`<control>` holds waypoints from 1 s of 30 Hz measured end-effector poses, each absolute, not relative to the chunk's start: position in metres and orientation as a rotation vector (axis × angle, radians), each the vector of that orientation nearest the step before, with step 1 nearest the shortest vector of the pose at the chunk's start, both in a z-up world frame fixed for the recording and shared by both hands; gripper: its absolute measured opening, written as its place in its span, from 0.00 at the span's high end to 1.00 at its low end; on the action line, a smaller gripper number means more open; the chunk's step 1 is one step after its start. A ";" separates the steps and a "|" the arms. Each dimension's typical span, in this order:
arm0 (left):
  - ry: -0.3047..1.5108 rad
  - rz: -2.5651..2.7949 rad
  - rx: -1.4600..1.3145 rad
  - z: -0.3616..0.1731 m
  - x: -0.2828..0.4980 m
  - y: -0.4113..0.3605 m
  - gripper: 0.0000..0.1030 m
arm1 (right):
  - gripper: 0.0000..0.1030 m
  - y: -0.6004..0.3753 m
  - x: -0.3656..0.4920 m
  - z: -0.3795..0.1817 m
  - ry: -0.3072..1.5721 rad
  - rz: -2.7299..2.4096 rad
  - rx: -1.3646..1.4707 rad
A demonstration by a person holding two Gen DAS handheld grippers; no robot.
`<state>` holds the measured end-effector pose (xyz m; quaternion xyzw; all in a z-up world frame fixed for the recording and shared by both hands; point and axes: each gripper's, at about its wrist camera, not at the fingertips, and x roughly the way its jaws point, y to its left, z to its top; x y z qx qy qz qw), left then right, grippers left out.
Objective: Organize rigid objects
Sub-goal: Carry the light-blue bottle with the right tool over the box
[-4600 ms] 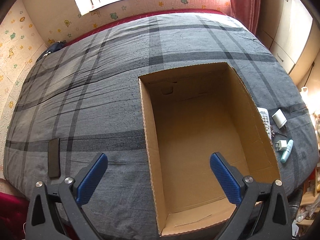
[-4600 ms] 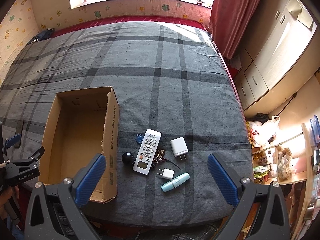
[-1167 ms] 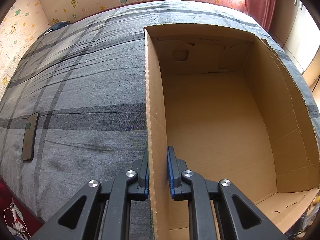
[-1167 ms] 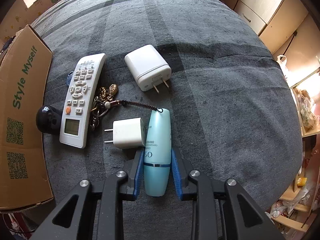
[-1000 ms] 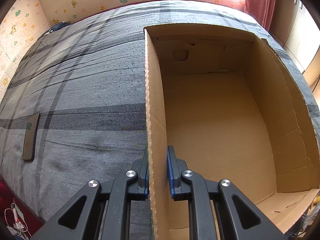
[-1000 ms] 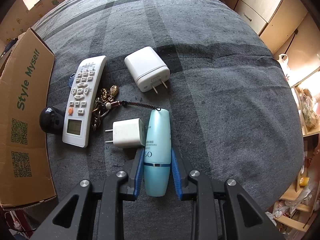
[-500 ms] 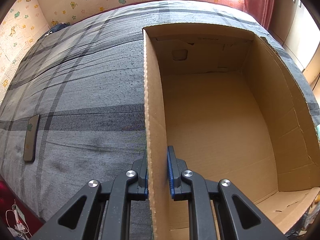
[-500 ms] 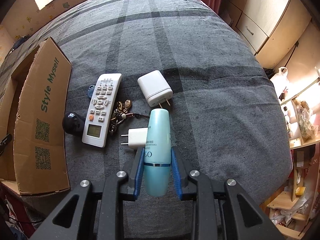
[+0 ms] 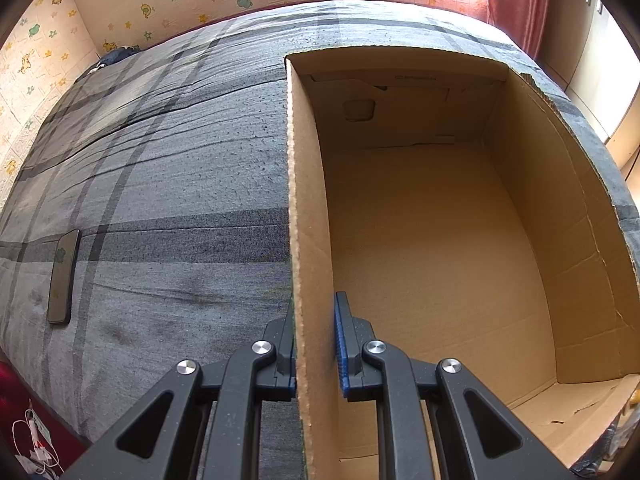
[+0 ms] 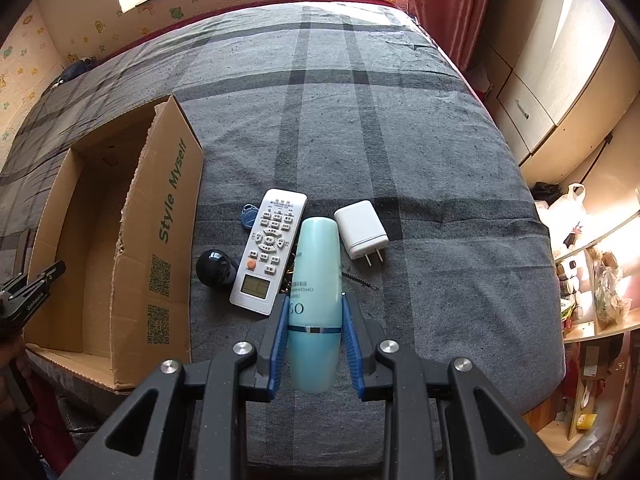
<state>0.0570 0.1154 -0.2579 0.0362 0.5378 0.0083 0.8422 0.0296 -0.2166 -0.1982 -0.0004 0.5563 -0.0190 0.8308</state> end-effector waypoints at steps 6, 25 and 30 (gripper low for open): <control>1.138 0.021 0.083 -0.258 0.058 0.114 0.85 | 0.74 -0.199 0.036 -0.183 1.151 0.008 -0.017; 1.138 0.021 0.089 -0.258 0.058 0.112 0.85 | 0.74 -0.102 0.067 -0.164 1.105 0.239 -0.111; 1.138 0.021 0.091 -0.258 0.058 0.112 0.85 | 0.74 -0.077 0.075 -0.173 1.126 0.291 -0.127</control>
